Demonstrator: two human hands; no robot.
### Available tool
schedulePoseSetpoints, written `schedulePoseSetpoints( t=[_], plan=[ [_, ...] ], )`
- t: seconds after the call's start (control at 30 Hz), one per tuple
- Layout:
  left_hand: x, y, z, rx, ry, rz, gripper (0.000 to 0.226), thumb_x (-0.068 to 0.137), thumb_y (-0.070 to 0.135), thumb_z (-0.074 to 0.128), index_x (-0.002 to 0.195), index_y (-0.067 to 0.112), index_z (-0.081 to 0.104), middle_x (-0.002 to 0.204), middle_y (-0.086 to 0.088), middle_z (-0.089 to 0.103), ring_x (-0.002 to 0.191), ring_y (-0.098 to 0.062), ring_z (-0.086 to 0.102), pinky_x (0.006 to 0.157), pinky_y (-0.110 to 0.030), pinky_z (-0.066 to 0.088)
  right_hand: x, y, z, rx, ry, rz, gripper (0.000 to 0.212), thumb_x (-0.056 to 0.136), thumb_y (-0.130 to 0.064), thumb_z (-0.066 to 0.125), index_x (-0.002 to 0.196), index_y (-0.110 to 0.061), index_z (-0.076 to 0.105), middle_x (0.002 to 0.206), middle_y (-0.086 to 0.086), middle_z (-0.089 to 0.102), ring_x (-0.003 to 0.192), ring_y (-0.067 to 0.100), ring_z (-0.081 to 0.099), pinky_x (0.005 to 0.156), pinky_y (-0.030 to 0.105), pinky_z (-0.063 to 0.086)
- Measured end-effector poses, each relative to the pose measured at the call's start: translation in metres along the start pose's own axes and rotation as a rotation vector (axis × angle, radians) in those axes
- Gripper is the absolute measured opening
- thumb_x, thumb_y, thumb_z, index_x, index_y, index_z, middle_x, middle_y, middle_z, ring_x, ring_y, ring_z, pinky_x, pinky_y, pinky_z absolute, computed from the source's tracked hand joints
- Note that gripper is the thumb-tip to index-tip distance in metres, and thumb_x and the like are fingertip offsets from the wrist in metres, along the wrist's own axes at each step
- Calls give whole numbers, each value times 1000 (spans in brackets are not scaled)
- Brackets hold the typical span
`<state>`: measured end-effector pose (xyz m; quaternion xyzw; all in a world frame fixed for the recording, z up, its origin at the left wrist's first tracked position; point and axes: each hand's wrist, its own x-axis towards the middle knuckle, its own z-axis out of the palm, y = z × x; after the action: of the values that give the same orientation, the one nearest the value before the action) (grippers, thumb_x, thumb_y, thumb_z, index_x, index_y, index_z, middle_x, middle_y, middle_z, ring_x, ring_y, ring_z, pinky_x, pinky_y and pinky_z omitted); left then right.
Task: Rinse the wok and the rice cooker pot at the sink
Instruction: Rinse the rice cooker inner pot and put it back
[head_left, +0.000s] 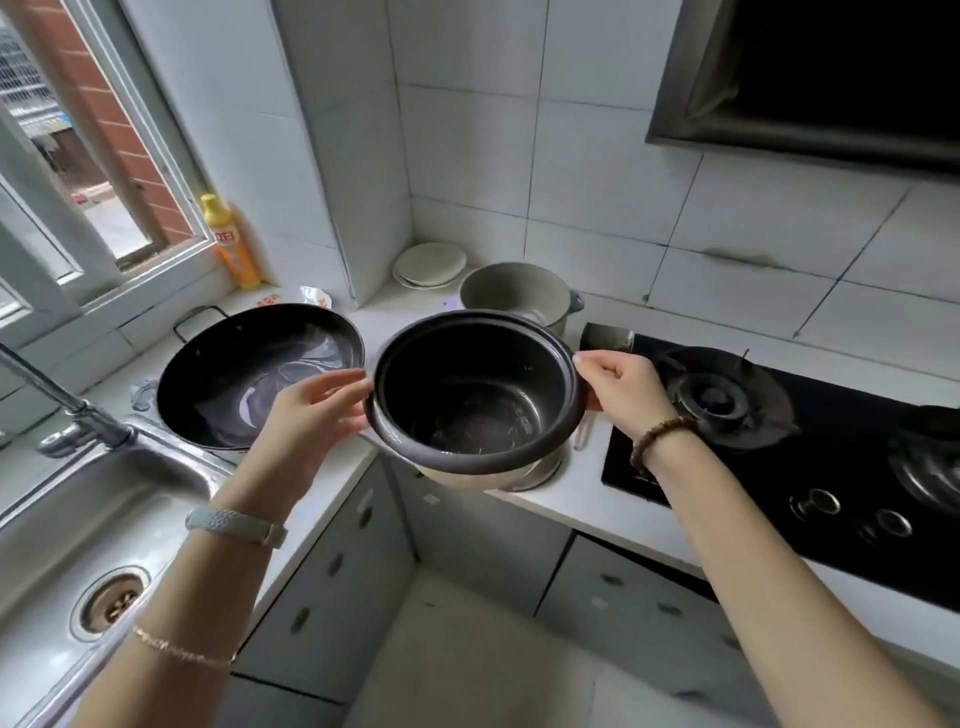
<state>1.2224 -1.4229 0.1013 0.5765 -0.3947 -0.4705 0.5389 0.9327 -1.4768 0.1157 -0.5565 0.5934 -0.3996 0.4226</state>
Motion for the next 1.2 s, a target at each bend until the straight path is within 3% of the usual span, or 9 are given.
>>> schedulePoseSetpoints(
  t=[0.1,0.27,0.37,0.53,0.63,0.77,0.87,1.0,1.2],
  plan=[
    [10,0,26,-1,22,-15,34,90,10,64,121,-5,62,103,-20,67,78,-17,64,65,-18,55,11,8,-23,25,5,1,26,95,-13,52,94,10,65,106,37,58,77,26,61,85,37,55],
    [32,7,61,10,23,-46,30,91,11,65,119,-2,64,93,-12,67,66,-7,65,59,-14,52,37,15,-46,68,28,14,26,95,-14,54,75,-16,71,90,27,68,79,21,60,87,42,55],
    [55,14,75,32,3,-40,32,91,10,64,120,-4,63,100,-18,66,76,-15,62,60,-15,53,61,22,-54,90,50,43,27,96,-14,52,91,8,68,79,17,61,78,19,58,83,37,56],
    [104,24,92,40,-38,-49,31,91,9,64,119,-4,63,100,-17,64,79,-17,60,60,-15,54,104,26,-57,146,104,58,33,94,-13,52,97,19,58,82,35,61,75,22,59,83,42,58],
    [138,30,102,20,-34,-72,22,94,13,61,112,0,64,89,-10,65,74,-15,61,59,-15,54,131,24,-55,165,133,90,30,94,-13,53,94,16,62,77,19,63,75,23,61,84,44,57],
    [184,35,109,-25,-44,-106,12,97,16,57,94,9,66,80,-3,61,68,-12,59,59,-17,54,167,16,-49,207,154,100,24,96,-8,52,82,-3,71,85,14,71,76,19,63,70,22,58],
    [215,38,109,-41,-47,-120,10,96,15,58,97,8,65,78,-1,64,69,-12,60,62,-19,54,192,10,-40,199,175,85,24,97,-6,51,84,-10,71,81,3,70,72,10,64,60,11,53],
    [250,36,110,-10,-62,-123,10,96,12,58,100,6,65,85,-4,66,74,-14,61,64,-20,54,225,12,-28,260,192,113,20,95,-2,51,96,-8,70,86,5,69,79,15,67,77,25,56],
    [294,31,119,16,-65,-138,16,93,2,59,109,1,63,88,-10,66,77,-17,62,73,-24,54,267,25,-16,268,205,179,23,93,3,51,110,3,67,95,15,70,88,24,68,86,34,56]
  ],
)
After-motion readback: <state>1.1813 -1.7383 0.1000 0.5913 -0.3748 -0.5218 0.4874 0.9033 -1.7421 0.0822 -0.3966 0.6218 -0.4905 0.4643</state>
